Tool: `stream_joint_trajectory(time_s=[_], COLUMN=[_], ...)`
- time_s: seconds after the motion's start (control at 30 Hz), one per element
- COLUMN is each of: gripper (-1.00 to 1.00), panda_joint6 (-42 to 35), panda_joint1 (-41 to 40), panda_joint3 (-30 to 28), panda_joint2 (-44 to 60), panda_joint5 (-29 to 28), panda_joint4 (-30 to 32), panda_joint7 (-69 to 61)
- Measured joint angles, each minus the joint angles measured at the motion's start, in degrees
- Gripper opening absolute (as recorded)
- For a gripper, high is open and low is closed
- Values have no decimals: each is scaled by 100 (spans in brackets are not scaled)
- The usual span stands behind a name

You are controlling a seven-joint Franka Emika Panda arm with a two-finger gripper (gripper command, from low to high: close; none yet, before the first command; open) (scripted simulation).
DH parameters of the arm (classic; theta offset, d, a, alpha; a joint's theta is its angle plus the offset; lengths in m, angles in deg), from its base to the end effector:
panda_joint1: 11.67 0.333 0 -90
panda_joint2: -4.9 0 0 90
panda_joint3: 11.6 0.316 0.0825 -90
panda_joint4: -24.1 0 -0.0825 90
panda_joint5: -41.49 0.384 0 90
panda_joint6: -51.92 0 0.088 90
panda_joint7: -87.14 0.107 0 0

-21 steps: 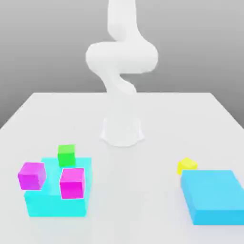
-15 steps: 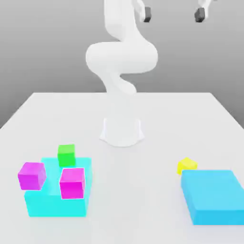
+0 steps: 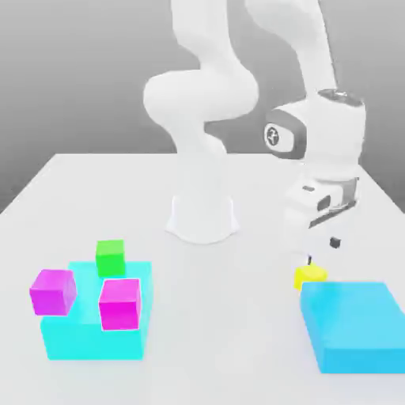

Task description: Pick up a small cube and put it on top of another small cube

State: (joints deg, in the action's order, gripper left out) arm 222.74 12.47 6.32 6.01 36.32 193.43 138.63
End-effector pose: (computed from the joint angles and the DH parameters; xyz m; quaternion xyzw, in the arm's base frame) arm 0.2345 0.2213 0.1763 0.9993 -0.0378 0.0059 0.0002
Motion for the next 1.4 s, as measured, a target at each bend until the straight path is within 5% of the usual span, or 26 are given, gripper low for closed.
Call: stream_joint_trajectory(time_s=[0.13, 0.27, 0.3, 0.63, 0.8, 0.93, 1.4], gripper=[0, 0, -100, -100, -100, -100, -100], panda_joint6=[475, 971, 1069, 794, 217, -244, -2307], panda_joint1=[803, 1579, 1662, 1423, 974, 1192, -1364], panda_joint3=[-1062, -1891, -1980, -1705, -981, -964, -3282], panda_joint2=[637, 1223, 1339, 1006, 269, -328, -919], panda_joint5=[-1137, -1344, -1348, -1261, -251, 574, 177], panda_joint4=[-135, -231, -245, -198, -33, 113, -1403], panda_joint7=[836, 988, 983, 936, 197, -417, -821])
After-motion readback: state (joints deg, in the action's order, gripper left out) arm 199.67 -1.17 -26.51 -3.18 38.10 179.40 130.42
